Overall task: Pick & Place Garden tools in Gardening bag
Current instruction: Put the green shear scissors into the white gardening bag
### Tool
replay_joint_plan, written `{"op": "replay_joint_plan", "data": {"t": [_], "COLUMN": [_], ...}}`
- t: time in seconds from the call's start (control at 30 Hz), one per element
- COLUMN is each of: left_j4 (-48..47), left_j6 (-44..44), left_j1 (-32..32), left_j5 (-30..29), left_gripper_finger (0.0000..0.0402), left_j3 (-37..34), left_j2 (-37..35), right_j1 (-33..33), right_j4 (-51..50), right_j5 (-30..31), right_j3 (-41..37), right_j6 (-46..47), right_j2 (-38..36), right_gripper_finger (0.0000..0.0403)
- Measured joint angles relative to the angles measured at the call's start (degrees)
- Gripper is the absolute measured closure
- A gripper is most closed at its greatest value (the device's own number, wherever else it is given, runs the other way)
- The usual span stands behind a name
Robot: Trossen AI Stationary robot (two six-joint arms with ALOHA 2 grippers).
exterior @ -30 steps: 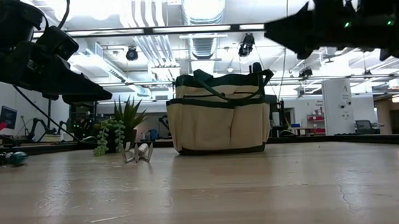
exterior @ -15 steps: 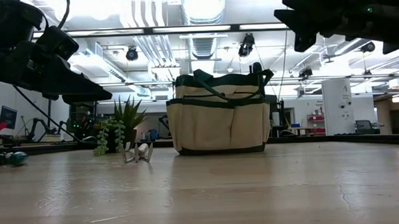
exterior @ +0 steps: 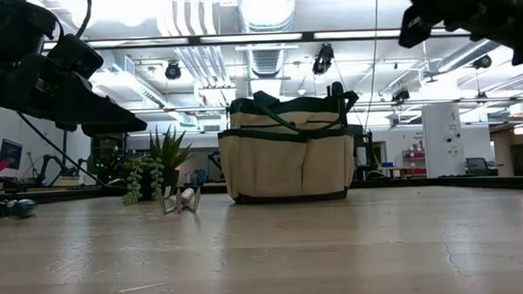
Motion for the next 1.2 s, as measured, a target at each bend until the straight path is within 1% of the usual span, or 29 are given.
{"op": "replay_joint_plan", "data": {"t": [0.2,0.4,0.5,0.6,0.7,0.73,0.8,0.83,0.9,0.97,1.03,1.1,1.13,1.2], "left_j4": [0.0,0.0,0.0,0.0,0.1,0.6,3.4,4.2,4.5,4.7,6.4,9.0,10.2,12.1], "left_j6": [0.0,-1.0,-1.0,-1.1,-0.7,0.9,4.6,5.3,5.2,3.8,2.2,-2.9,-6.1,-9.8], "left_j1": [0.0,0.0,0.0,0.0,0.0,0.0,0.1,0.1,0.1,0.1,0.1,0.1,0.1,0.2], "left_j5": [0.0,0.2,0.2,0.2,0.2,-0.1,-2.2,-2.9,-3.1,-3.1,-3.1,-3.1,-3.1,-3.2], "left_gripper_finger": [0.0167,0.0168,0.0168,0.0168,0.0168,0.0168,0.0168,0.0168,0.0168,0.0168,0.0167,0.0168,0.0167,0.0168], "left_j3": [0.0,0.0,0.0,0.0,0.0,0.0,0.0,0.0,0.0,0.0,0.0,0.0,0.0,0.0], "left_j2": [0.0,0.0,0.0,0.0,0.0,0.1,0.1,-0.1,-0.1,-0.1,-0.1,-0.1,-0.1,-0.1], "right_j1": [0.0,-1.2,-2.8,-4.5,-6.0,-6.4,-7.1,-7.4,-8.0,-8.2,-8.2,-8.1,-8.1,-8.2], "right_j4": [-0.4,-0.8,-4.1,-10.0,-17.0,-20.4,-30.0,-37.0,-50.5,-59.2,-60.5,-59.9,-59.5,-60.0], "right_j5": [0.2,6.1,7.8,7.1,4.1,3.0,2.7,2.8,3.9,5.7,6.2,6.4,8.3,14.7], "right_j3": [-3.0,-6.4,-6.4,-6.4,-5.8,-5.0,-2.3,-0.3,4.0,6.7,7.2,7.1,7.1,7.3], "right_j6": [-0.5,-0.9,2.0,5.7,7.8,8.3,8.1,7.2,3.9,1.7,1.3,0.3,-2.1,-6.5], "right_j2": [-7.0,-15.4,-19.4,-23.0,-27.1,-28.6,-31.6,-33.5,-36.5,-38.6,-40.1,-41.2,-41.7,-42.8], "right_gripper_finger": [0.0394,0.0394,0.0394,0.0394,0.0394,0.0394,0.0394,0.0394,0.0394,0.0394,0.0394,0.0394,0.0394,0.0394]}}
